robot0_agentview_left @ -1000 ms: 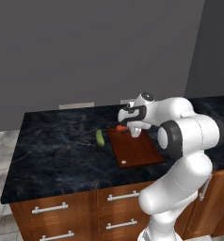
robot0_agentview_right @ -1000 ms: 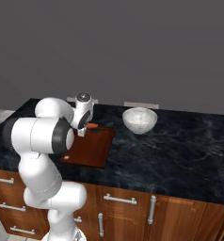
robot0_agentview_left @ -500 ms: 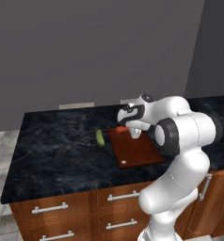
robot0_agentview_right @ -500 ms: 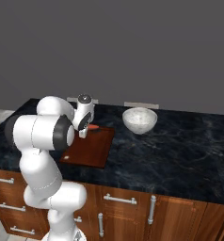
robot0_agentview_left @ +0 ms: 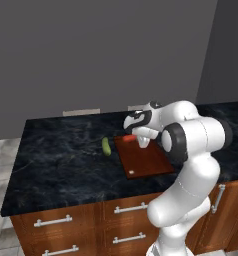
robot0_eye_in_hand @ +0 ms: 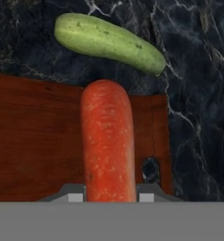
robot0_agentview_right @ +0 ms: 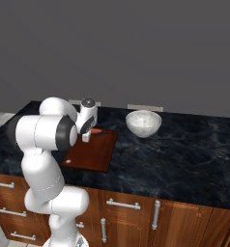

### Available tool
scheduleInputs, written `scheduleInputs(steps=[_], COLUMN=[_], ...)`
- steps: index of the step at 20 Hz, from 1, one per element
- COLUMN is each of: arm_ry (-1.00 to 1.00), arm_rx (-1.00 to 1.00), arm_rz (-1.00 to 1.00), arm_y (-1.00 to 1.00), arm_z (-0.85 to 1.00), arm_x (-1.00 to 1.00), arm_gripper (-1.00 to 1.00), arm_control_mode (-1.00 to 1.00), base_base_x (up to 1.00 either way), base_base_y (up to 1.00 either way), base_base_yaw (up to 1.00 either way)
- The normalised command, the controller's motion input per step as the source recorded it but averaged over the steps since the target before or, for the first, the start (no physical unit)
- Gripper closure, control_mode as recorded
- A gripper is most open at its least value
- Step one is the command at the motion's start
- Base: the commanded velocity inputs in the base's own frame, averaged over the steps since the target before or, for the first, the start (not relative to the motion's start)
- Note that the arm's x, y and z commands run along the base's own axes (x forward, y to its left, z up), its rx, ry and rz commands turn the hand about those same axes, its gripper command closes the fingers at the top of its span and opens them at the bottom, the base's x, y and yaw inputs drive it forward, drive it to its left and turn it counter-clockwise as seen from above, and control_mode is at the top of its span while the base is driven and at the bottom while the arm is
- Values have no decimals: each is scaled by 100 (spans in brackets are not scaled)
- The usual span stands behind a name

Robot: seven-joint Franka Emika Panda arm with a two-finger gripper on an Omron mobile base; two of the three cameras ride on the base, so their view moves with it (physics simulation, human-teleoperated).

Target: Place the two vegetables and bowl onto the tray for setting up a vegetable dip station.

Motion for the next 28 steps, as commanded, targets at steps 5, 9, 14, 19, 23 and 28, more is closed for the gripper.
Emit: scheduleInputs(steps=[5, 9, 14, 19, 23, 28], arm_ry=[0, 0, 0, 0, 0, 0], arm_rx=[0, 0, 0, 0, 0, 0], arm_rz=[2, 2, 2, 2, 2, 2], arm_y=[0, 0, 0, 0, 0, 0], arm_z=[-11, -9, -10, -11, -12, -9], arm_x=[0, 3, 5, 5, 5, 7], arm_gripper=[100, 100, 100, 100, 100, 100], arm_control_mode=[-100, -100, -100, -100, -100, -100], base_base_x=[0, 0, 0, 0, 0, 0], base_base_y=[0, 0, 0, 0, 0, 0], base_base_yaw=[0, 0, 0, 0, 0, 0])
